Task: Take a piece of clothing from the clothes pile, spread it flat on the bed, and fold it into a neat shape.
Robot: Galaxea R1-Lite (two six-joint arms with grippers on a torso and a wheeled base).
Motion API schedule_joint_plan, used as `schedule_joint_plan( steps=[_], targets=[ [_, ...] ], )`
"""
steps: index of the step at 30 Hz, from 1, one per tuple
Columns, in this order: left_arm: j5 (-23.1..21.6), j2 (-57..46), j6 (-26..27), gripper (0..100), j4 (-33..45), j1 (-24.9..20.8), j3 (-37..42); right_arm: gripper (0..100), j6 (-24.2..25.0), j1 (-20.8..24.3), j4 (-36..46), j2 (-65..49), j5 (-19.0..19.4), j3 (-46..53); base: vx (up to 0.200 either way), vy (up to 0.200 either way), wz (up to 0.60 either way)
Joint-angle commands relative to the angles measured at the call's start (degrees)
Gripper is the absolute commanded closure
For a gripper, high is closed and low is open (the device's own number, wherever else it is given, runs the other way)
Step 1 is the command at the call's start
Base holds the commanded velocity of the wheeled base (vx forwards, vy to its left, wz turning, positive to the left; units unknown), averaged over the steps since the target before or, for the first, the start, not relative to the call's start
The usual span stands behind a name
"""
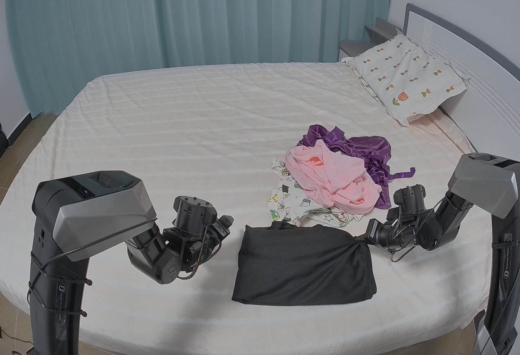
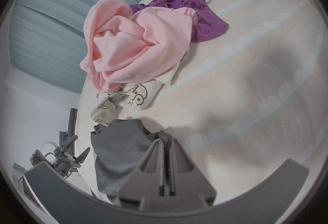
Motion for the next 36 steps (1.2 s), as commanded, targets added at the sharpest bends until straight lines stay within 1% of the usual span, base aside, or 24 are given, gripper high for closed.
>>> schedule_joint_plan(
  steps=[1,4,6,12,13,23,24,25,29,32,36],
  targets=[
    [0.0,0.1,0.0,0,0.0,0.0,0.0,100,0.0,-0.4,-0.1,-0.4,-0.2,-0.3,0.000,0.000,0.00],
    [0.0,0.1,0.0,0,0.0,0.0,0.0,100,0.0,-1.4,-0.8,-1.6,-1.4,-0.4,0.000,0.000,0.00],
    [0.0,0.1,0.0,0,0.0,0.0,0.0,100,0.1,-1.7,-1.5,-2.2,-1.4,-0.3,0.000,0.000,0.00],
    [0.1,0.1,0.0,0,0.0,0.0,0.1,100,-0.8,-1.2,-4.7,-0.4,-1.5,1.2,0.000,0.000,0.00],
    [0.1,0.1,0.0,0,0.0,0.0,0.1,0,-0.9,-1.1,-4.8,-0.3,-1.5,1.3,0.000,0.000,0.00],
    [0.0,-0.1,0.0,0,0.1,-0.1,0.1,0,-1.9,-2.1,-5.0,-1.4,-1.0,2.2,0.000,0.000,0.00],
    [0.1,-0.1,0.0,0,0.1,0.0,0.1,0,-2.3,-2.3,-5.0,-2.0,-0.8,3.0,-0.200,0.000,0.00],
    [0.0,0.0,0.0,0,0.1,0.0,0.1,0,-3.5,-2.4,-5.0,-2.7,0.0,4.1,-0.200,0.000,0.00],
    [0.1,0.0,0.0,0,0.1,0.0,0.0,0,-9.9,-2.8,-5.3,-3.8,5.5,8.1,-0.200,0.000,0.00],
    [0.0,0.0,0.0,0,0.1,0.0,0.0,0,-12.7,-3.0,-6.6,-3.8,6.6,10.1,-0.200,0.000,0.00],
    [0.0,0.0,0.0,0,0.1,0.0,0.0,0,-13.0,-2.6,-7.8,-3.7,6.8,11.5,-0.200,0.000,0.00]
  ],
)
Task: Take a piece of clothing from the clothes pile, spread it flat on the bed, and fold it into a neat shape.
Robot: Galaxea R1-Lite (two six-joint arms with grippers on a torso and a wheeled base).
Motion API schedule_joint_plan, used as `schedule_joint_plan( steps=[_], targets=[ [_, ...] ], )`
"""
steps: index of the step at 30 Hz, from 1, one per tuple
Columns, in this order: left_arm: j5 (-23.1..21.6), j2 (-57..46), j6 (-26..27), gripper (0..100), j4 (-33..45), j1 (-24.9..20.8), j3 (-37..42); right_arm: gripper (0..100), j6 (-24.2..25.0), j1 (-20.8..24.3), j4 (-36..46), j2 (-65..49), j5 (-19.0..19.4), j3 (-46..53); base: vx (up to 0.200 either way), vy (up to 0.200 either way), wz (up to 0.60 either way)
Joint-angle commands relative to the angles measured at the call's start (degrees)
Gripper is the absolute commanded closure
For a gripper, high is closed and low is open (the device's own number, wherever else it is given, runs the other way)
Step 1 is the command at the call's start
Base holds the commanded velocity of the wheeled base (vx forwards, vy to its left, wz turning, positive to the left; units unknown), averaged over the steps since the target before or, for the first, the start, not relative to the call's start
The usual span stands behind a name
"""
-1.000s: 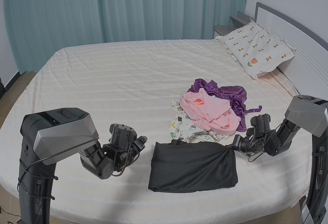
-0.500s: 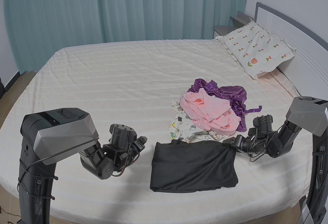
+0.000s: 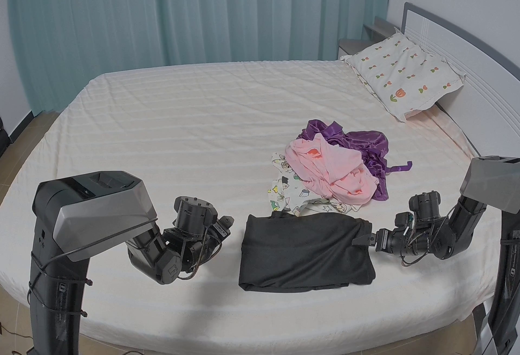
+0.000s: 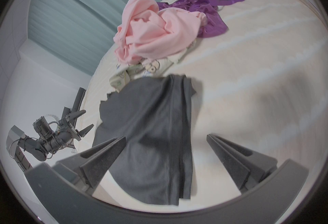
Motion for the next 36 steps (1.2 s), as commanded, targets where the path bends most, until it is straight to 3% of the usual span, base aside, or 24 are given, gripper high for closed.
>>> schedule_joint_plan(
  steps=[1,12,13,22,27,36],
  targets=[
    [0.0,0.0,0.0,0,0.0,0.1,0.0,0,-0.3,0.2,-0.3,-0.3,0.2,1.6,-0.200,0.000,0.00],
    [0.1,0.1,0.1,0,0.0,0.1,-0.1,0,-1.6,1.1,-1.3,2.8,0.2,0.3,-0.018,0.000,0.00],
    [0.1,0.1,0.1,0,0.0,0.1,-0.1,100,-1.6,1.4,-2.1,3.3,0.1,0.2,0.000,0.000,0.00],
    [0.1,0.1,0.1,0,-0.1,0.2,-0.1,100,-1.2,1.9,-4.2,1.8,-0.7,2.6,0.000,0.000,0.00],
    [0.1,0.1,0.1,0,0.0,0.2,-0.1,100,-2.1,1.1,0.2,-0.2,-0.7,2.6,0.000,0.000,0.00],
    [0.1,0.1,0.1,0,0.0,0.3,-0.1,100,-3.7,0.3,0.9,-0.7,-0.7,3.0,0.000,0.000,0.00]
  ],
)
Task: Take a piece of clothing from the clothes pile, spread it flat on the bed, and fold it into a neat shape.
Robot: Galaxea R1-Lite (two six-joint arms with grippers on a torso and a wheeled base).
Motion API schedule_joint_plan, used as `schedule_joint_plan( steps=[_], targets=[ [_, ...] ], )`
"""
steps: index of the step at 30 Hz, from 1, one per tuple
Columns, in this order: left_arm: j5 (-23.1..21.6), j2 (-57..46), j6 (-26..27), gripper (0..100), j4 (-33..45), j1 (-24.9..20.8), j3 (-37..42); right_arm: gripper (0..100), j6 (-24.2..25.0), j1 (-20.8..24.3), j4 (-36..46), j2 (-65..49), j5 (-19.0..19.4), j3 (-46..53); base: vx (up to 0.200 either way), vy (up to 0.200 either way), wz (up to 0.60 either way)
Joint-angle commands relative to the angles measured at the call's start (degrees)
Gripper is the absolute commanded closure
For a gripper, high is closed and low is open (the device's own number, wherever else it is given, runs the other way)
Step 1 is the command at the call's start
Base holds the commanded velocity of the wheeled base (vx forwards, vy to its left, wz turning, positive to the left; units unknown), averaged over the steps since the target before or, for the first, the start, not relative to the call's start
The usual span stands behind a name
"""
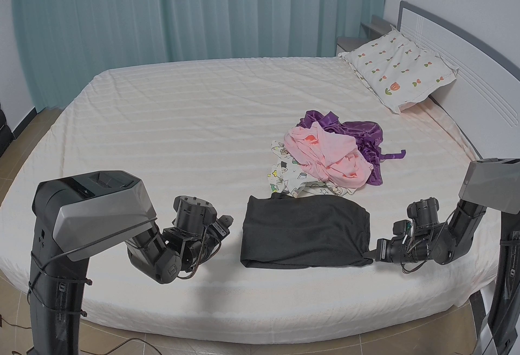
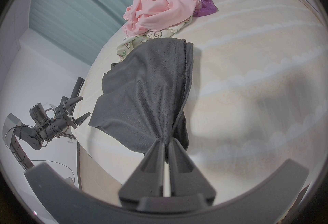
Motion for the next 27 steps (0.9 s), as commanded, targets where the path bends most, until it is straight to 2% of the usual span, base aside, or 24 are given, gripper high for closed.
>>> schedule_joint_plan(
  steps=[1,7,13,17,20,22,24,25,27],
  targets=[
    [0.0,0.0,0.0,0,0.0,0.1,0.0,0,-0.3,-0.7,0.9,-0.7,0.0,0.0,0.000,0.000,0.00],
    [0.0,0.0,0.0,0,0.0,0.1,0.0,0,-2.1,-1.2,3.6,-0.9,0.0,-0.6,0.000,0.000,0.00],
    [0.1,-0.3,0.1,0,-0.2,0.1,0.2,0,-1.0,-1.8,2.5,-2.0,0.1,-2.1,0.000,0.000,0.00],
    [0.1,-3.6,0.4,0,0.0,0.2,0.8,0,0.8,-2.5,2.7,-7.5,0.3,-2.5,0.000,0.000,0.00],
    [0.0,-7.0,5.4,0,0.6,-0.2,2.2,0,3.0,-2.6,3.2,-11.8,-0.2,-4.9,0.000,0.000,0.00],
    [0.7,-11.0,10.4,0,1.0,-0.2,3.5,0,3.8,-2.4,3.5,-17.2,-2.0,-2.9,0.000,0.000,0.00],
    [0.7,-11.0,10.4,0,1.0,-0.2,3.5,0,3.8,-2.4,3.5,-17.2,-2.0,-2.9,0.000,0.000,0.00],
    [0.9,-17.3,12.7,0,1.1,0.5,6.5,0,4.0,-2.9,3.0,-23.0,-3.0,1.2,0.000,0.000,0.00],
    [1.0,-23.0,13.3,0,2.1,1.0,9.2,0,4.3,-4.0,3.4,-29.5,-3.1,4.3,0.000,0.000,0.00]
  ],
)
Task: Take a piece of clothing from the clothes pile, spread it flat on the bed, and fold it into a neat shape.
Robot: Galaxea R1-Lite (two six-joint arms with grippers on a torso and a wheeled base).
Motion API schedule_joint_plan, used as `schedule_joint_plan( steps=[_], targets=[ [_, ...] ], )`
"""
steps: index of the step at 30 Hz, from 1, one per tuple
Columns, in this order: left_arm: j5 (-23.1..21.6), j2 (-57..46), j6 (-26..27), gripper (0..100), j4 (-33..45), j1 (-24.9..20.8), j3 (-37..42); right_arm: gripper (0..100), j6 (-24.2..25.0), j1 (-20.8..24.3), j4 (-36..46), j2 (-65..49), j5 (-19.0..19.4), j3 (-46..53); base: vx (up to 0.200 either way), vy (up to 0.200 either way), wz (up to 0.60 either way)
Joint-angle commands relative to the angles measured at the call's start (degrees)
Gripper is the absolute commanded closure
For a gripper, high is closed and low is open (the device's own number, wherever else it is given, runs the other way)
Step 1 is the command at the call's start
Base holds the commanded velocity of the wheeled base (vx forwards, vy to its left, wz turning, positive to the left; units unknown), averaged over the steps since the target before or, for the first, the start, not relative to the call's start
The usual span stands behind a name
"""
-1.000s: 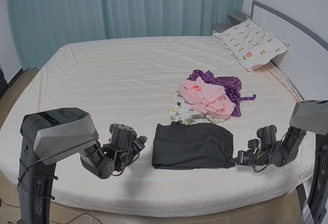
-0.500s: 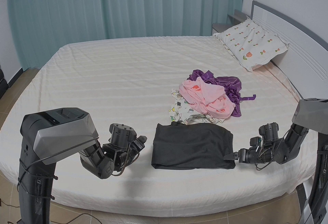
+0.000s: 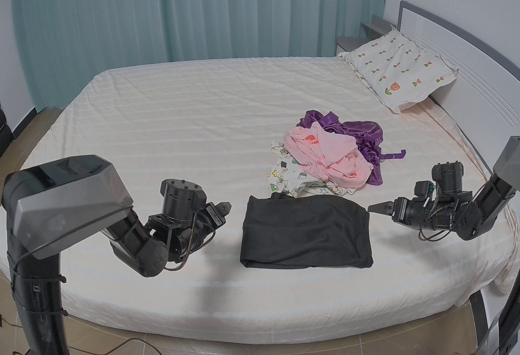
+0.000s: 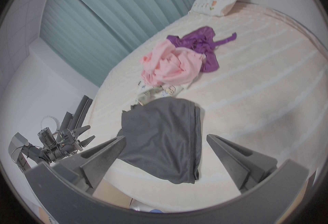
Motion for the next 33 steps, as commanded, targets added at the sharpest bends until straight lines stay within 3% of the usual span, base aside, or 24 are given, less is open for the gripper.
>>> schedule_joint_plan(
  steps=[1,9,18,21,24,29,30,33],
  targets=[
    [0.8,-17.1,3.3,0,1.7,1.0,7.4,0,1.1,-1.9,0.2,-19.3,-1.5,8.7,0.000,0.000,0.00],
    [2.6,-39.1,4.5,0,2.6,2.9,20.5,0,0.6,-1.8,0.8,-45.1,-6.6,20.1,0.000,0.000,0.00],
    [12.2,-60.3,8.9,0,3.8,3.1,35.2,0,-2.1,-2.7,14.1,-66.5,-7.2,25.5,0.000,0.000,0.00],
    [18.6,-68.6,11.5,0,3.8,2.5,41.7,0,-3.3,-2.8,19.5,-73.4,-7.1,27.2,0.000,0.000,0.00],
    [22.2,-74.9,13.4,0,3.9,2.5,44.6,0,-4.0,-2.8,20.6,-77.0,-7.0,30.5,0.000,0.000,0.00],
    [24.1,-82.4,14.0,0,6.5,3.3,46.1,0,-6.6,-1.9,20.9,-82.7,-6.7,35.1,0.000,0.000,0.00],
    [27.4,-88.9,15.3,0,12.4,4.0,46.1,0,-9.2,-1.1,21.6,-86.1,-6.7,38.0,0.000,0.000,0.00],
    [29.7,-97.8,18.1,0,21.3,4.0,46.1,0,-9.6,-1.1,24.4,-89.4,-6.7,39.6,0.000,0.000,0.00]
  ],
)
